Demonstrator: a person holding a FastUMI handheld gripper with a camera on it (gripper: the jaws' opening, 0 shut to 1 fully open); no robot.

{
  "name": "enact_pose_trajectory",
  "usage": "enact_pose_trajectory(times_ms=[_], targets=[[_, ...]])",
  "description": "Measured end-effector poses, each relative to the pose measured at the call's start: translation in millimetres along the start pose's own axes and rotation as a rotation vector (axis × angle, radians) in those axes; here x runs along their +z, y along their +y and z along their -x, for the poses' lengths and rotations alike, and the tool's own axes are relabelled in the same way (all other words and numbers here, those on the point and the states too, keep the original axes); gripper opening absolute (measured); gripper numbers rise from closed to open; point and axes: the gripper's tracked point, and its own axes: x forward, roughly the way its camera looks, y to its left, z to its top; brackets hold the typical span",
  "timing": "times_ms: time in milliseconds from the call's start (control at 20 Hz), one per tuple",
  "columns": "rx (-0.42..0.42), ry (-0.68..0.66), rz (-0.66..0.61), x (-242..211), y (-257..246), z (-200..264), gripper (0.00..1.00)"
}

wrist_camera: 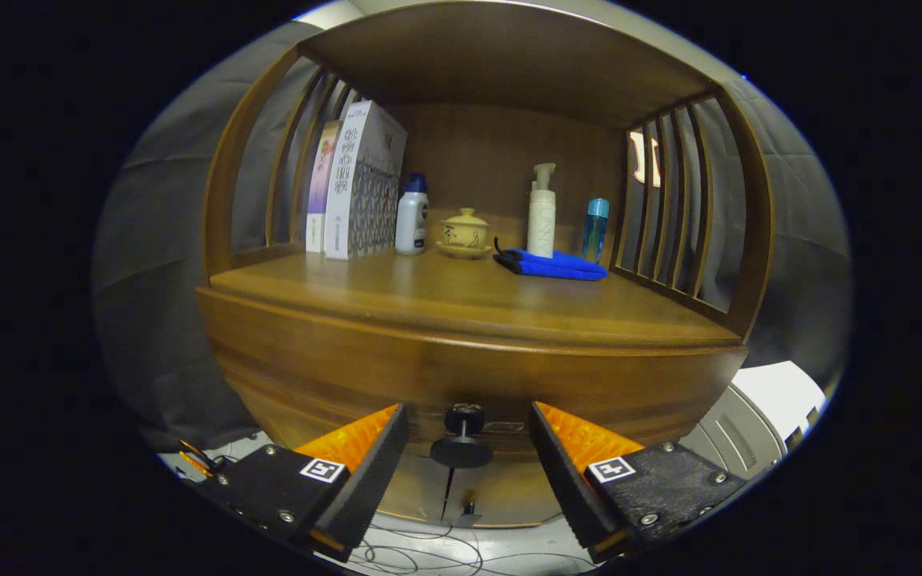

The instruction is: Pull open the drawer, take out the items inside it, and place them on the countertop above the cabinet.

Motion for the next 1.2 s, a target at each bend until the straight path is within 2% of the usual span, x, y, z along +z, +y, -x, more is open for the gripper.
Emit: enact_pose_trajectory(times_ms=[100,350,600,750,1000,1200], targets=[[-0.016,0.002,0.028,-5,-1,-4,0.94],[-0.022,-0.005,0.005,-7,-4,-8,0.81],[0.028,0.027,0.002,-16,5,-15,0.49],[0.024,0.025,-0.006,-17,6,-13,0.46],[0.005,0.025,0.006,-19,5,-13,0.33],[-0.010,0.009,0.038,-20,4,-12,0.33]])
